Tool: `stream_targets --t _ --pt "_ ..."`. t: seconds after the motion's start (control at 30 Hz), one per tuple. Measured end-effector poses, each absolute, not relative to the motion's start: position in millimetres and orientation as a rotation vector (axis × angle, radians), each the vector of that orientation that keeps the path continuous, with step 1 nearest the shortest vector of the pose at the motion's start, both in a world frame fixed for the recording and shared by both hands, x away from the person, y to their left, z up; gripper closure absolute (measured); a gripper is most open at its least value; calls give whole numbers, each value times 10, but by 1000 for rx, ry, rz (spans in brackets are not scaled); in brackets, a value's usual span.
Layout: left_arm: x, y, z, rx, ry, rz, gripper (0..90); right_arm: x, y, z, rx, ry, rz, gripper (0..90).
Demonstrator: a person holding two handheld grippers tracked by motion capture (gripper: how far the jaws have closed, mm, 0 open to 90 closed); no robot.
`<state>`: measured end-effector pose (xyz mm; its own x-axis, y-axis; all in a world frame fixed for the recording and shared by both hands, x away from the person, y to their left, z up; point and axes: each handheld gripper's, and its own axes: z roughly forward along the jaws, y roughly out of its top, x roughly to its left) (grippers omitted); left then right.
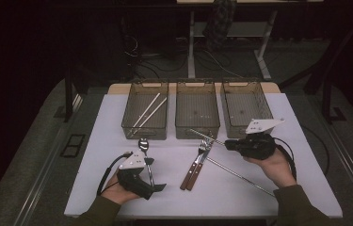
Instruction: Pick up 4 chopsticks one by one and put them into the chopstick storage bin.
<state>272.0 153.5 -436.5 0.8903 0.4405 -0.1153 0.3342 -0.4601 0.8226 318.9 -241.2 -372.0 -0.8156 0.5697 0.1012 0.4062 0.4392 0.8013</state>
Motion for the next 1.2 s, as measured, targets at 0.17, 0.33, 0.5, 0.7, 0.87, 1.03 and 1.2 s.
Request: stream_targets --t 0.17,0.33,0.5,0.7,0.87,1.03,1.2 --pt "2720 1534 -4364 2095 558 140 0 3268 -2292 -3707 873 2505 1312 855" --pt "2726 1531 -4373 2096 567 139 0 3360 -2196 -3676 902 2490 1312 855" --pt "2723 1527 -4371 2098 557 143 0 3466 -2082 -3623 917 2483 1311 855" --pt "2721 1524 -4371 2099 555 144 0 3584 -1888 -3578 927 2485 1298 855" --pt "2717 1519 -4372 2102 552 141 0 3677 -1718 -3544 922 2488 1288 855" --pt "2717 1524 -4370 2100 551 142 0 3778 -1559 -3499 924 2489 1283 855" --pt "2716 1528 -4368 2100 550 143 0 3888 -1427 -3449 936 2487 1270 855"
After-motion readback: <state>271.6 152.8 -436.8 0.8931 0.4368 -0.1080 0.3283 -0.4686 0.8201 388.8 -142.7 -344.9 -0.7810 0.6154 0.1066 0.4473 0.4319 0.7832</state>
